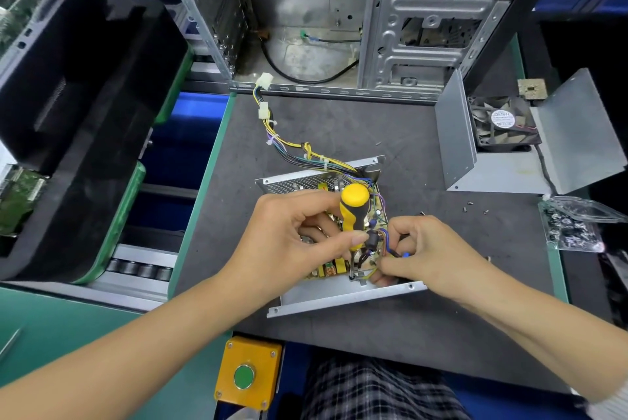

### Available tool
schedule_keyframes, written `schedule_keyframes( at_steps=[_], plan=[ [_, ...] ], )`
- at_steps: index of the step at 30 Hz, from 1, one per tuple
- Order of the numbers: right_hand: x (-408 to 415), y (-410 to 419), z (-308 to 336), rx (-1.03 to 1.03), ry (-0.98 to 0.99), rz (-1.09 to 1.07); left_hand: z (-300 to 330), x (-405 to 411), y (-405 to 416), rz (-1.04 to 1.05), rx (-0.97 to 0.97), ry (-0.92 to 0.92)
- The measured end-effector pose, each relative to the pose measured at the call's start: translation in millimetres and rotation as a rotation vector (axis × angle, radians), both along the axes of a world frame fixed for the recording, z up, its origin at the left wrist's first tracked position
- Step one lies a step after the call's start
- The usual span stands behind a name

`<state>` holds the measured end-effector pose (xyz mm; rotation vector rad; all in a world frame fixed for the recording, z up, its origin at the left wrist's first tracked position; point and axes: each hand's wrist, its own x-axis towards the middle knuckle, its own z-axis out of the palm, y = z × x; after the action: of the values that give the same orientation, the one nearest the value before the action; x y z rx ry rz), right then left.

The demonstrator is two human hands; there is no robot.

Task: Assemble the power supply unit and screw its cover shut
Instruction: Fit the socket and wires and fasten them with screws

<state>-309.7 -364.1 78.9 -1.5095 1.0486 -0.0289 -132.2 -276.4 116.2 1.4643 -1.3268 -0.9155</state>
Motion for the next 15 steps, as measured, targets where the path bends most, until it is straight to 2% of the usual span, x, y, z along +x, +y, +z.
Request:
schedule_keyframes(
  at_steps=[15],
  plan=[
    [-0.9,-0.9,0.7,-0.015,0.000,0.054,-2.1,1.8,4.4,0.051,0.057,0.035]
  ],
)
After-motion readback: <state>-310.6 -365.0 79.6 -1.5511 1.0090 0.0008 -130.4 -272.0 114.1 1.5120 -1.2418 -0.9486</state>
